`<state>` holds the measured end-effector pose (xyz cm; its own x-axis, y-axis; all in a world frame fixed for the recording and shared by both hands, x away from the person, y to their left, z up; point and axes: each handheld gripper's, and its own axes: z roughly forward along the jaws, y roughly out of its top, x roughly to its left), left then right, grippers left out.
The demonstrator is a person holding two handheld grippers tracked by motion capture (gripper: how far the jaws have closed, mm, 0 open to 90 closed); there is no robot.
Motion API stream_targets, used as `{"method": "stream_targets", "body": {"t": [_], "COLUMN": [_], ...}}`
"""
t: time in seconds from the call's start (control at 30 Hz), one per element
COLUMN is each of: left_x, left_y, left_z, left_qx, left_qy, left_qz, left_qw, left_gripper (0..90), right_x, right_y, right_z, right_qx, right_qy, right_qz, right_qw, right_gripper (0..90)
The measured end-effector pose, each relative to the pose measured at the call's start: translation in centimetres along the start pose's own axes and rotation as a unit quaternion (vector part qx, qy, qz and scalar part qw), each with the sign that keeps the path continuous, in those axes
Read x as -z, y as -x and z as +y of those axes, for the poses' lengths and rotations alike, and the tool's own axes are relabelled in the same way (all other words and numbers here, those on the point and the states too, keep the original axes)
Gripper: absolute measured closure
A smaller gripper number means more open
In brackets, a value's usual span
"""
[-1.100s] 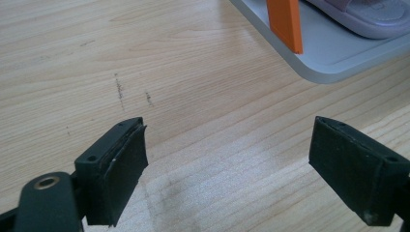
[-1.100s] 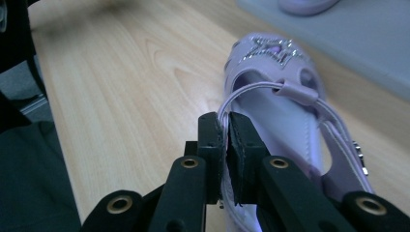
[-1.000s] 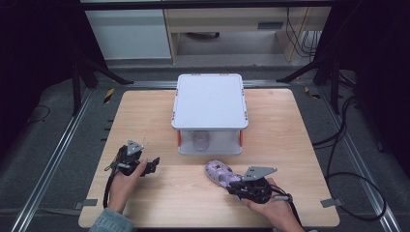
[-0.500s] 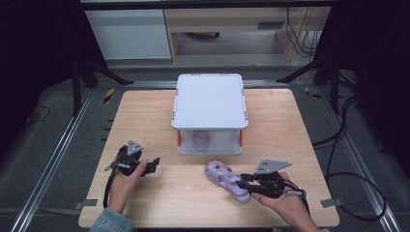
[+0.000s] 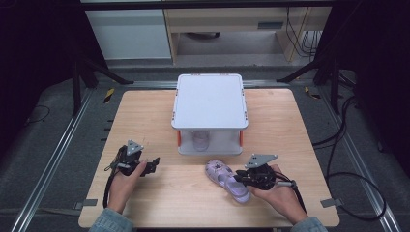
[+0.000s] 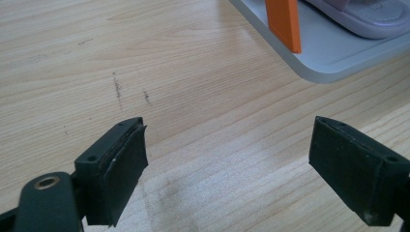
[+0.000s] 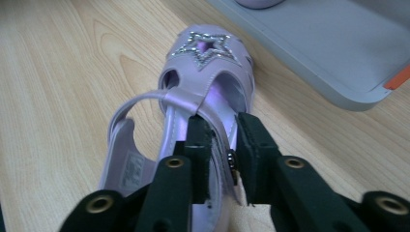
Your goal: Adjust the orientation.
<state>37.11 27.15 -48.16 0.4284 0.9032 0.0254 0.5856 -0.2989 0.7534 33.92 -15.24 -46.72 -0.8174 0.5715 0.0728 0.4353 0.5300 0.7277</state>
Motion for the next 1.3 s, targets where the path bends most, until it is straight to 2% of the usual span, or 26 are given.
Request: {"method": "stream_targets", "body": {"t": [0.23,0.33,0.4,0.63,0.77,0.9,1.03,1.17,1.3], "left_x": [0.5,1.1,1.5,2.5,2.9,3.2,3.5,3.7,3.8], "left_y": [0.5,0.4,0.3,0.0,-0.4,-0.7,-0.7,-0.8,-0.8], "left_z": [0.3,0.9,1.3,3.0,4.2,5.4,6.3,7.1,7.9], "left_qx": [0.004,0.012,0.028,0.018,0.014,0.006,0.007,-0.002,-0.007], "left_qy": [0.009,0.021,0.032,0.046,0.050,0.053,0.057,0.057,0.056], "left_qz": [-0.013,-0.014,-0.029,-0.033,-0.040,-0.038,-0.046,-0.049,-0.062], "left_qw": [0.9999,0.9996,0.9987,0.9982,0.9979,0.9979,0.9973,0.9972,0.9965], "left_gripper": [12.4,12.6,12.7,12.9,12.9,13.0,13.0,13.0,13.1], "right_x": [0.6,1.0,1.2,1.6,1.5,1.2,0.9,0.9,0.8], "right_y": [-0.4,-0.3,-0.2,0.3,0.7,1.2,1.5,1.8,2.0], "right_z": [-0.4,-0.4,-0.3,0.3,0.4,0.8,1.1,1.4,1.7], "right_qx": [-0.044,-0.073,-0.089,-0.122,-0.134,-0.145,-0.147,-0.147,-0.152], "right_qy": [0.034,0.057,0.072,0.109,0.125,0.135,0.141,0.145,0.150], "right_qz": [0.001,0.005,0.000,-0.025,-0.044,-0.060,-0.072,-0.085,-0.097], "right_qw": [0.9985,0.9957,0.9935,0.9863,0.9822,0.9784,0.9763,0.9746,0.9721], "right_gripper": [83.1,83.5,83.5,83.7,83.8,83.9,84.1,84.1,84.1]}}
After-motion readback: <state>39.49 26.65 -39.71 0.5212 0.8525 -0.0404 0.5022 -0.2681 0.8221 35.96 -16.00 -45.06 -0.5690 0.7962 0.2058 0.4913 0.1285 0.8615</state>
